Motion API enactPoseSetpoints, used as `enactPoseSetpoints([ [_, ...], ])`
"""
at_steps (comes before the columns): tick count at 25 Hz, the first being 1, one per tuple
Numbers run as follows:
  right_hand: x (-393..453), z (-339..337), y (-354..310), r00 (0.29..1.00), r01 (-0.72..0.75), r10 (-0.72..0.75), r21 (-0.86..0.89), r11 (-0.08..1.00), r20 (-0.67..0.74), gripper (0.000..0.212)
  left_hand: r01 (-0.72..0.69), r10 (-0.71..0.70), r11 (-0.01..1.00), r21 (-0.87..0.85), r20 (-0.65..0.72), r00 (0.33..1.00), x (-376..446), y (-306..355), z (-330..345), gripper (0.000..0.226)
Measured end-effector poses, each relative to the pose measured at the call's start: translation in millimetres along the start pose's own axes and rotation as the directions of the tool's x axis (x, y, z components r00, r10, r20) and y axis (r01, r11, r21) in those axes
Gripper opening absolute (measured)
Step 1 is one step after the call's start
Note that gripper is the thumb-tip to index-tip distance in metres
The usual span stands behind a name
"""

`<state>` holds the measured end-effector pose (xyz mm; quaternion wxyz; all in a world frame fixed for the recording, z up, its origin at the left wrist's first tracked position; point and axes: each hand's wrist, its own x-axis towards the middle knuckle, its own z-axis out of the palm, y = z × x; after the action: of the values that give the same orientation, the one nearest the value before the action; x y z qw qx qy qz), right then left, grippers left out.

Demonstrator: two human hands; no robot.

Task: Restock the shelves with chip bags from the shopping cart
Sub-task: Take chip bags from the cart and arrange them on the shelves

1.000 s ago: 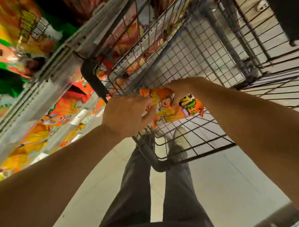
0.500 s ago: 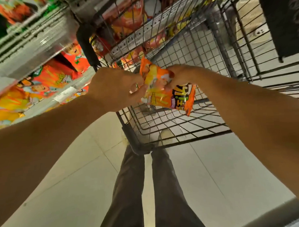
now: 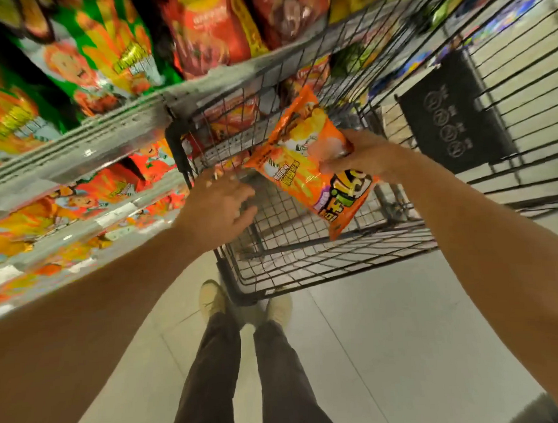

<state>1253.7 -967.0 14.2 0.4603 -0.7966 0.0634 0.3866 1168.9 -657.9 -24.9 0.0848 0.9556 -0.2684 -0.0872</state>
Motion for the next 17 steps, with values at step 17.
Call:
enactPoseSetpoints([
  [17, -384, -14, -504, 0.377, 0.876, -0.867, -0.177, 0.448, -0.327, 0.029, 0.171, 0.203, 0.933, 0.315, -0.858, 0.471, -148, 1, -591, 0.047],
])
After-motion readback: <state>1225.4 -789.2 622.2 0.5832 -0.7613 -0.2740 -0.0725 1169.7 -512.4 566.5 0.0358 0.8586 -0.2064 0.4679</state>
